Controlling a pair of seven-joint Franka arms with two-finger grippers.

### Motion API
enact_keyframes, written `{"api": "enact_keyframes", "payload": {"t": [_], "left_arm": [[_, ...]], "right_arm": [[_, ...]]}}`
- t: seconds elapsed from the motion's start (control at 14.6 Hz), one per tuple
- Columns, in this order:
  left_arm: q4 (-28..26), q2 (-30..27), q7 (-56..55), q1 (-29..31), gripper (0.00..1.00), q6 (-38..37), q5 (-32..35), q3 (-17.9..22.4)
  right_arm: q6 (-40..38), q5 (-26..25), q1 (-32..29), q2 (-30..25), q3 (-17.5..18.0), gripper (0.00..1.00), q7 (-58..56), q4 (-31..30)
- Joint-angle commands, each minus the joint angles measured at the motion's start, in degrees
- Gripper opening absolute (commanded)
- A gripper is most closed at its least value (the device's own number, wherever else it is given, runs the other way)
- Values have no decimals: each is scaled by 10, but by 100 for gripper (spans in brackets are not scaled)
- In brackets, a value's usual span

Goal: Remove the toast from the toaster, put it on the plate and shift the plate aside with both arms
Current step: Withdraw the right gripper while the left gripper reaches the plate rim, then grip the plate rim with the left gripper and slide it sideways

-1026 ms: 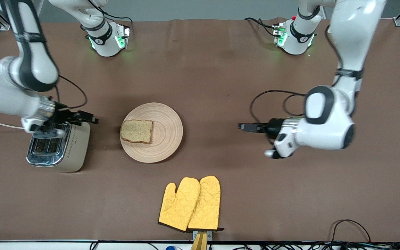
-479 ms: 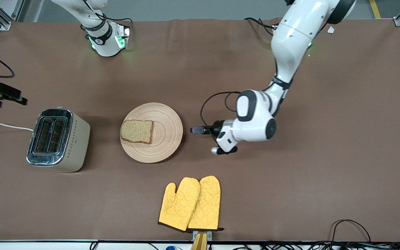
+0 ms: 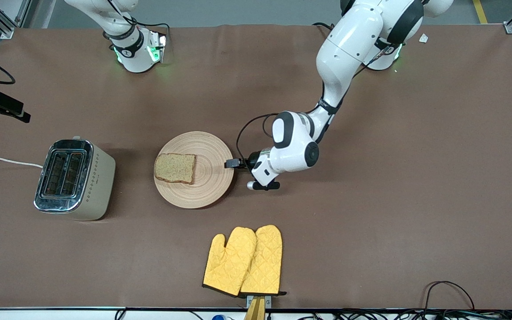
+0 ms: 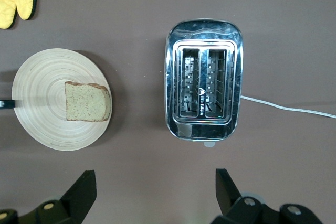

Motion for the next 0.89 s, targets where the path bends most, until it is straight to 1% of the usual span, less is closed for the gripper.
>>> {"api": "enact_keyframes", "payload": {"t": [0.0,0.07,0.14,0.21,0.27,0.34,0.41,0.82], "left_arm": [[23,18,8,-7,94,30,-23,-13],[25,21,9,-9,80,35,-22,-16],[26,21,15,-13,53,37,-22,-16],[26,21,16,-12,27,37,-22,-16],[25,21,16,-12,13,37,-23,-16],[25,22,16,-12,6,37,-23,-16],[25,22,17,-12,1,37,-22,-16],[23,14,15,-9,0,37,-15,-15]], "right_arm": [[-6,-19,36,-3,-5,100,13,4],[-6,-29,60,-3,-26,100,13,4],[-6,-36,81,-3,-49,100,13,5],[-6,-41,84,-2,-60,100,5,5],[-6,-51,82,-2,-62,100,1,6],[-6,-68,81,0,-62,100,-14,14],[-6,-71,78,1,-62,100,-22,21],[-6,-63,68,2,-59,100,-12,21]]}}
